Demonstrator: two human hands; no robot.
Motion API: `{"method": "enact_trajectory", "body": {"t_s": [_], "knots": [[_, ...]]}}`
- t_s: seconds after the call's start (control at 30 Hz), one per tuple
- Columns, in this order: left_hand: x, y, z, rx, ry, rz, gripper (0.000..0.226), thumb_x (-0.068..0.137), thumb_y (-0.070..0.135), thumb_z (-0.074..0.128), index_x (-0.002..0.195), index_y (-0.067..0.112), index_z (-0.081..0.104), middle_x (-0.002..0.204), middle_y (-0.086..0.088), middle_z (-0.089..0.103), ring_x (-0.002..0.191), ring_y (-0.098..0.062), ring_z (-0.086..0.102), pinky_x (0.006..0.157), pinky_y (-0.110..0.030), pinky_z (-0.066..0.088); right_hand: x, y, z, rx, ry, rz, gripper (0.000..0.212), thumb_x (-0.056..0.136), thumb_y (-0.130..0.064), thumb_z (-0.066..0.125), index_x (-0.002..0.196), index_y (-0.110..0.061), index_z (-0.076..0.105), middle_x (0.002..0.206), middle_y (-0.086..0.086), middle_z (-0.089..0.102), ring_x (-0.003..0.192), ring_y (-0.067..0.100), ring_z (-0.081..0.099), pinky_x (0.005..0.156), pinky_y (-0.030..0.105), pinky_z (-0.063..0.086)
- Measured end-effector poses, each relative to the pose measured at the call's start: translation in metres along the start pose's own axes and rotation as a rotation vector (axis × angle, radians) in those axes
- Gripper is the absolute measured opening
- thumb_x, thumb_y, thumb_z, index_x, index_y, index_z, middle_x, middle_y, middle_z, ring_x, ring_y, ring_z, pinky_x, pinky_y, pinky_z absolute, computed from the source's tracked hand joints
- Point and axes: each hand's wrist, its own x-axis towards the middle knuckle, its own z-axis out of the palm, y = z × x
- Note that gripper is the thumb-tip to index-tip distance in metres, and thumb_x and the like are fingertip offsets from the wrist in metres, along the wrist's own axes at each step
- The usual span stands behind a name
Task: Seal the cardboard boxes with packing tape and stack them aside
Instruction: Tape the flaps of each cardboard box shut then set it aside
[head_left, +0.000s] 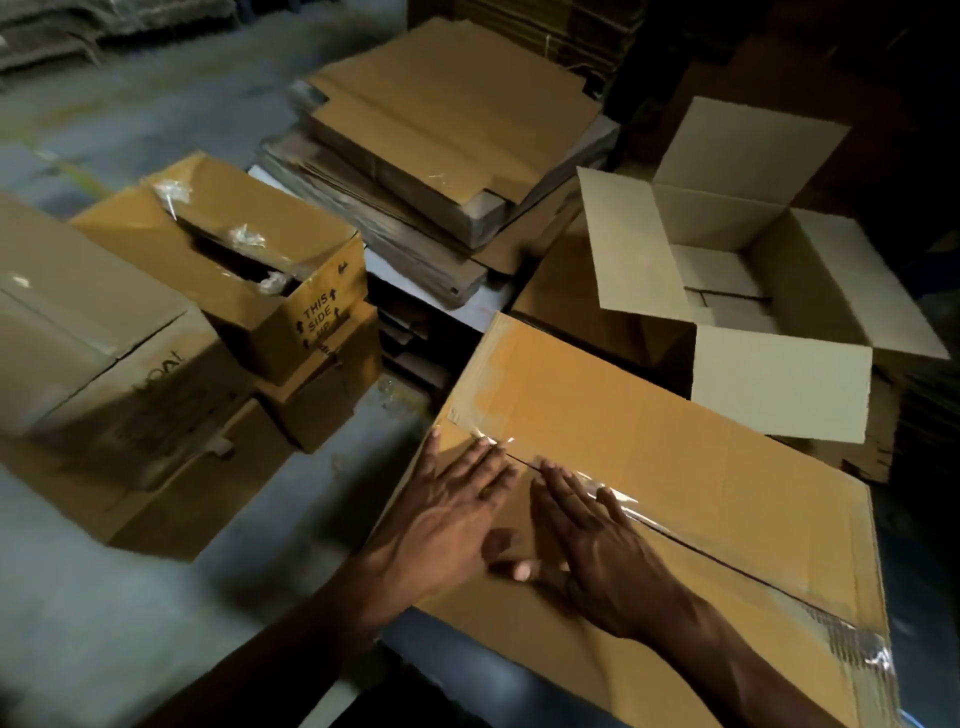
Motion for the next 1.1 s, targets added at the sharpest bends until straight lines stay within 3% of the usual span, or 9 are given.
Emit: {"method": "enact_trajectory", "body": {"t_s": [0.17, 0.23, 0.3, 0.37, 0.47, 0.63, 0.77, 0.9, 1.1], "knots": [[-0.003, -0.019, 0.005, -0.074, 0.124, -0.128, 0.086, 0.097, 0.069, 0.017, 0.165, 0.018, 0.006, 0.171, -0.009, -0.008, 0.156, -0.024, -0.017, 0.119, -0.067, -0.014, 0.034, -0.011, -0.025, 0.053, 0.092, -0.078, 0.100, 0.087, -0.092, 0.012, 0.162, -0.031, -0.014, 0.168, -0.012, -0.024, 0.154, 0.006, -0.024, 0.129, 0.045, -0.004], [-0.006, -0.028, 0.007, -0.190, 0.204, -0.121, 0.084, 0.093, 0.064, 0.022, 0.164, 0.018, 0.022, 0.172, -0.004, 0.009, 0.158, -0.017, -0.005, 0.124, -0.062, -0.008, 0.054, -0.017, -0.025, 0.082, 0.116, -0.157, 0.096, 0.092, -0.086, 0.018, 0.163, -0.029, -0.011, 0.170, -0.012, -0.018, 0.155, 0.006, -0.019, 0.129, 0.048, 0.002], [-0.010, -0.038, 0.010, -0.531, 0.353, -0.143, 0.071, 0.094, 0.055, 0.028, 0.154, 0.022, 0.046, 0.163, 0.003, 0.039, 0.154, -0.011, 0.028, 0.128, -0.050, 0.015, 0.071, -0.025, -0.022, 0.088, 0.126, -0.212, 0.097, 0.093, -0.085, 0.017, 0.165, -0.024, -0.006, 0.171, -0.008, -0.014, 0.157, 0.009, -0.015, 0.128, 0.054, 0.001], [-0.014, -0.050, 0.015, -0.945, 0.547, -0.265, 0.041, 0.099, 0.031, 0.051, 0.138, 0.025, 0.065, 0.141, 0.007, 0.064, 0.131, -0.005, 0.057, 0.113, -0.037, 0.047, 0.080, -0.033, -0.018, 0.060, 0.143, -0.208, 0.100, 0.091, -0.087, 0.012, 0.165, -0.022, -0.004, 0.172, -0.006, -0.013, 0.158, 0.011, -0.014, 0.127, 0.057, -0.002], [-0.014, -0.063, 0.015, -1.466, 0.662, -0.472, 0.037, 0.097, -0.002, 0.057, 0.119, 0.021, 0.076, 0.118, 0.009, 0.076, 0.113, -0.002, 0.068, 0.101, -0.033, 0.056, 0.080, -0.041, -0.017, 0.081, 0.191, -0.189, 0.099, 0.091, -0.087, 0.010, 0.165, -0.023, -0.002, 0.172, -0.007, -0.011, 0.158, 0.011, -0.011, 0.127, 0.056, -0.001], [-0.005, -0.080, 0.029, -1.771, 0.440, -0.372, 0.062, 0.082, 0.032, 0.061, 0.143, 0.022, 0.061, 0.144, 0.005, 0.062, 0.133, -0.002, 0.055, 0.114, -0.031, 0.044, 0.095, -0.051, -0.019, 0.033, 0.168, -0.225, 0.100, 0.092, -0.085, 0.012, 0.165, -0.018, -0.003, 0.172, -0.003, -0.014, 0.159, 0.018, -0.012, 0.126, 0.060, -0.002], [0.002, -0.080, 0.034, -1.583, 0.270, -0.251, 0.083, 0.080, 0.044, 0.063, 0.157, 0.024, 0.043, 0.157, 0.007, 0.049, 0.141, 0.005, 0.044, 0.119, -0.027, 0.037, 0.098, -0.051, -0.016, 0.048, 0.177, -0.225, 0.101, 0.093, -0.084, 0.014, 0.165, -0.015, 0.000, 0.173, -0.001, -0.011, 0.159, 0.020, -0.009, 0.126, 0.062, -0.001], [0.004, -0.086, 0.049, -1.533, 0.233, -0.343, 0.078, 0.082, 0.065, 0.060, 0.153, 0.037, 0.048, 0.153, 0.013, 0.053, 0.140, -0.001, 0.048, 0.118, -0.040, 0.042, 0.100, -0.053, -0.014, 0.036, 0.190, -0.209, 0.101, 0.094, -0.083, 0.015, 0.165, -0.013, -0.001, 0.173, 0.002, -0.009, 0.159, 0.026, -0.008, 0.125, 0.062, -0.002], [0.011, -0.090, 0.041, -1.544, 0.215, -0.336, 0.077, 0.084, 0.065, 0.055, 0.154, 0.035, 0.047, 0.155, 0.013, 0.051, 0.141, -0.001, 0.047, 0.118, -0.040, 0.042, 0.110, -0.051, -0.014, -0.172, 0.105, -0.121, 0.103, 0.088, -0.088, 0.008, 0.164, -0.020, -0.012, 0.171, -0.002, -0.020, 0.157, 0.029, -0.021, 0.122, 0.066, -0.009]]}}
